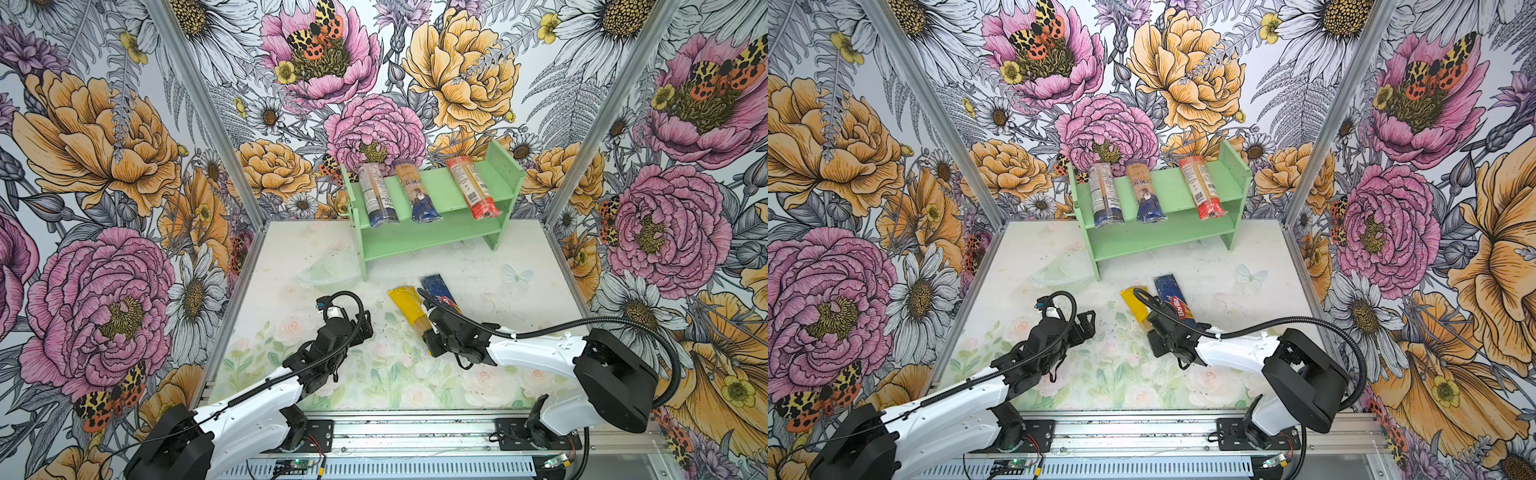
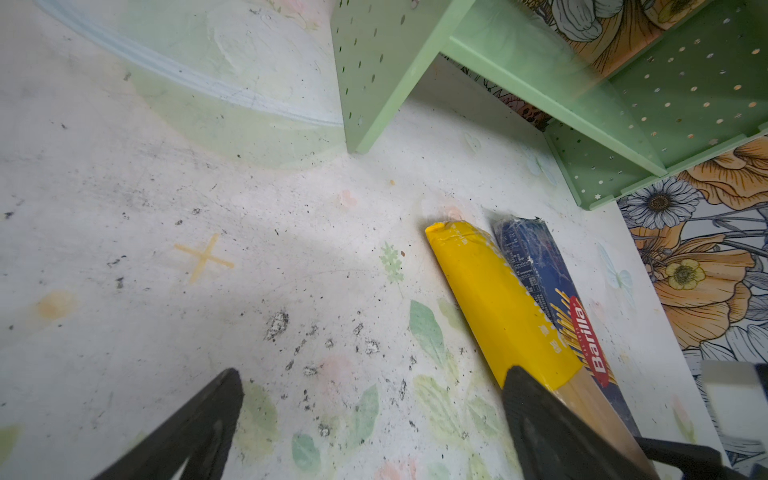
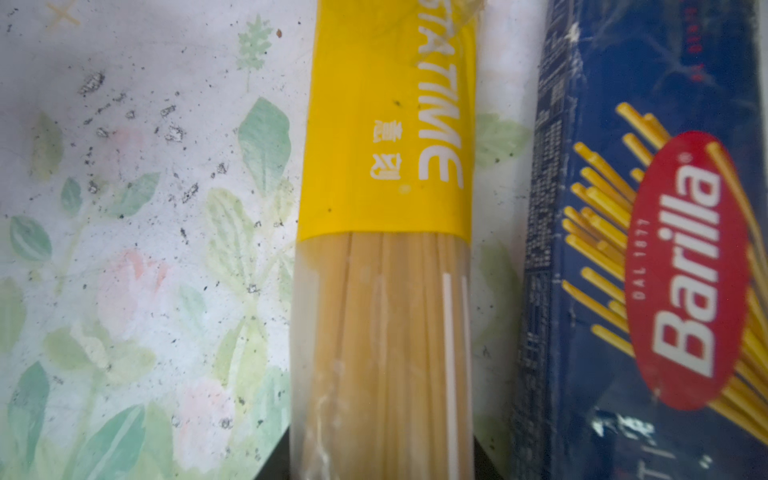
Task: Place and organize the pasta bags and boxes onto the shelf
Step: 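Lift the yellow Pastatime bag off the table with the right gripper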
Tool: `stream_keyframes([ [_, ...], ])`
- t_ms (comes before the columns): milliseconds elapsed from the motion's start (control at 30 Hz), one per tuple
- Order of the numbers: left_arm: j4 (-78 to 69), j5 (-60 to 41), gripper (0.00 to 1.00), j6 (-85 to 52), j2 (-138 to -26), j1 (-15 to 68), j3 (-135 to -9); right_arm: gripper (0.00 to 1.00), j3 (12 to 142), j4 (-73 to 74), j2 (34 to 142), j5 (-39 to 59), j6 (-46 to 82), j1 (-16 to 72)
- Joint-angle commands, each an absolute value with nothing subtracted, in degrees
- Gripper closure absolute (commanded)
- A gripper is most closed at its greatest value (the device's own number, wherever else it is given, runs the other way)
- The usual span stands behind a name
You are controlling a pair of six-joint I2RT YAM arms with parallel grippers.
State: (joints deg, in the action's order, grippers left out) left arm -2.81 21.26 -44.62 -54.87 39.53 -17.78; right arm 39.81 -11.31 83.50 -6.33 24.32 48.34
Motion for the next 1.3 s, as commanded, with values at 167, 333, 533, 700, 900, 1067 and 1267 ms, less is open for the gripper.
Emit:
stream_keyframes([
  [167, -2.33, 23.12, 0.01, -43.95, -57.84, 39.81, -20.29, 1.00, 40.50, -8.08, 77.27, -7.40, 22.70, 47.46],
  [333, -3.98, 23.13, 0.01, -43.51, -59.44, 39.81, -20.39, 1.00, 40.86, -9.18, 75.58, -7.77, 22.75, 47.18],
  [533, -5.31, 22.86, 0.01, -42.46, -61.81, 39.77, -21.00, 1.00, 42.59, -11.01, 73.85, -7.07, 21.87, 46.03],
  [700, -6.91, 22.47, 0.01, -41.95, -63.84, 39.64, -21.34, 1.00, 44.67, -12.89, 73.12, -6.99, 21.03, 45.74],
  [900, -8.30, 21.53, 0.01, -41.44, -65.56, 38.93, -21.39, 1.00, 46.48, -14.20, 71.99, -6.69, 20.08, 43.53],
  [1067, -8.77, 21.71, 0.01, -41.40, -65.98, 38.33, -21.19, 1.00, 47.22, -14.26, 70.59, -4.26, 19.95, 41.21],
  [1267, -9.05, 21.19, 0.01, -41.05, -65.99, 37.52, -21.29, 1.00, 48.11, -14.11, 68.68, 1.63, 20.50, 36.61],
])
